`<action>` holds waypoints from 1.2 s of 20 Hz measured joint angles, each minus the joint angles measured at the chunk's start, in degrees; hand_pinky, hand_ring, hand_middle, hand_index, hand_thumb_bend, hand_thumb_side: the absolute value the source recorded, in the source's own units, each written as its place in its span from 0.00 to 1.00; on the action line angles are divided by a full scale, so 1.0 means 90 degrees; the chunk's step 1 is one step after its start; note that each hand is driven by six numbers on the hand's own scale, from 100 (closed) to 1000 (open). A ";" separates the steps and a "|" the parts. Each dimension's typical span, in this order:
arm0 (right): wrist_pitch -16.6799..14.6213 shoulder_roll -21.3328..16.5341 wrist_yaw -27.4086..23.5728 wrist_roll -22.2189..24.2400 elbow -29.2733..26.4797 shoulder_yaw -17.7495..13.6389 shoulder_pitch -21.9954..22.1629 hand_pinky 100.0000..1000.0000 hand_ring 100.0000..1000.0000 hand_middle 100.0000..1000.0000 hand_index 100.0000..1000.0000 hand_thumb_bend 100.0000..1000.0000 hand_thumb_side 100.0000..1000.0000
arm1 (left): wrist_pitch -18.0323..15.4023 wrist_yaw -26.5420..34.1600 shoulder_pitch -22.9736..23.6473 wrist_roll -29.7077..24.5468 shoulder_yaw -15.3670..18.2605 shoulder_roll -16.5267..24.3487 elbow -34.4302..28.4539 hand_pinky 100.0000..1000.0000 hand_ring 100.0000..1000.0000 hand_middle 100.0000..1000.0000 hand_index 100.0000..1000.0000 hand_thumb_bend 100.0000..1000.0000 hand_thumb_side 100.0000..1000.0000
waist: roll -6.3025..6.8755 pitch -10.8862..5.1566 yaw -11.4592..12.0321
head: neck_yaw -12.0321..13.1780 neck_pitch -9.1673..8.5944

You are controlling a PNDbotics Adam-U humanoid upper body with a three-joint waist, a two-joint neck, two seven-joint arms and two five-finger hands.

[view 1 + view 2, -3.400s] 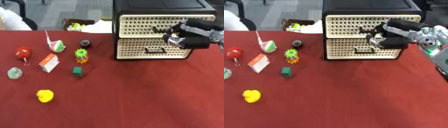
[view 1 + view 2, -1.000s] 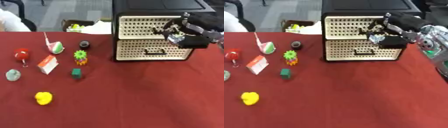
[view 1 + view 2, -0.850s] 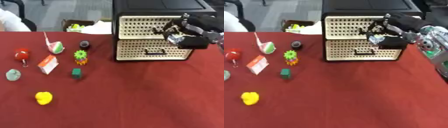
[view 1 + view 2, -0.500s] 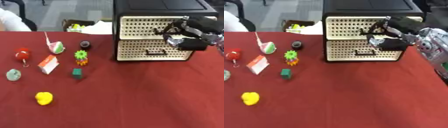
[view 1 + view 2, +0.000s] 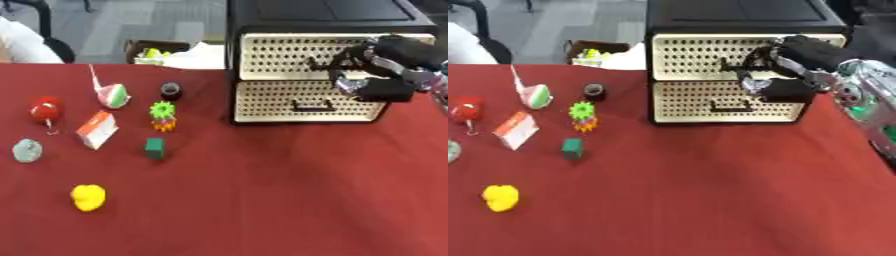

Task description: Pick up objects from table and place into drawer.

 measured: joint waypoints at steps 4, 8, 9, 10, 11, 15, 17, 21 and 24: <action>-0.0024 0.0019 0.0033 0.0025 0.0034 0.0000 0.0000 0.00 0.00 0.00 0.79 0.00 1.00 | -0.0001 0.0000 -0.0021 -0.0001 0.0000 0.0000 0.0000 0.41 0.53 0.57 0.74 0.00 0.81 | -0.0002 0.0003 0.0001 | -0.0008 -0.0002; -0.0047 0.0020 0.0037 0.0069 0.0060 -0.0003 -0.0020 0.00 0.00 0.00 0.77 0.00 1.00 | -0.0001 0.0000 -0.0024 -0.0001 0.0000 0.0000 0.0000 0.41 0.53 0.57 0.74 0.00 0.81 | -0.0002 0.0013 0.0015 | -0.0010 -0.0005; -0.0050 0.0020 0.0036 0.0084 0.0074 -0.0004 -0.0025 0.00 0.00 0.00 0.75 0.00 1.00 | -0.0001 0.0001 -0.0027 -0.0001 0.0000 0.0000 0.0000 0.41 0.53 0.57 0.74 0.00 0.81 | -0.0002 0.0015 0.0016 | -0.0010 -0.0008; -0.0053 0.0020 0.0033 0.0101 0.0076 -0.0006 -0.0026 0.00 0.00 0.00 0.75 0.00 1.00 | -0.0001 0.0001 -0.0028 -0.0001 0.0000 0.0000 0.0000 0.41 0.53 0.57 0.74 0.00 0.81 | -0.0002 0.0018 0.0017 | -0.0010 -0.0020; -0.0052 0.0020 0.0027 0.0118 0.0076 -0.0008 -0.0028 0.00 0.00 0.00 0.74 0.00 1.00 | -0.0001 0.0001 -0.0029 -0.0001 0.0000 0.0000 0.0000 0.41 0.53 0.57 0.73 0.00 0.81 | -0.0002 0.0022 0.0017 | -0.0010 -0.0025; -0.0024 0.0020 -0.0088 0.0181 0.0077 -0.0015 -0.0032 0.00 0.00 0.00 0.71 0.00 1.00 | -0.0001 0.0001 -0.0030 -0.0001 0.0000 0.0000 0.0000 0.41 0.53 0.57 0.73 0.00 0.81 | -0.0003 0.0025 0.0017 | -0.0011 -0.0050; -0.0004 0.0020 -0.0169 0.0208 0.0077 -0.0036 -0.0034 0.00 0.00 0.00 0.70 0.00 1.00 | -0.0001 0.0001 -0.0030 -0.0001 0.0000 0.0000 0.0000 0.41 0.53 0.57 0.73 0.00 0.81 | -0.0003 0.0025 0.0017 | -0.0012 -0.0050; 0.0059 0.0020 -0.0315 0.0215 0.0093 -0.0047 -0.0052 0.00 0.00 0.00 0.65 0.00 1.00 | 0.0002 0.0001 -0.0030 -0.0005 -0.0001 -0.0001 0.0000 0.41 0.53 0.57 0.73 0.00 0.81 | -0.0005 0.0025 0.0017 | -0.0013 -0.0051; 0.0103 0.0020 -0.0402 0.0206 0.0114 -0.0048 -0.0062 0.00 0.00 0.00 0.60 0.00 1.00 | 0.0005 0.0001 -0.0030 -0.0008 -0.0001 -0.0001 0.0000 0.41 0.53 0.57 0.73 0.00 0.81 | -0.0007 0.0025 0.0017 | -0.0013 -0.0051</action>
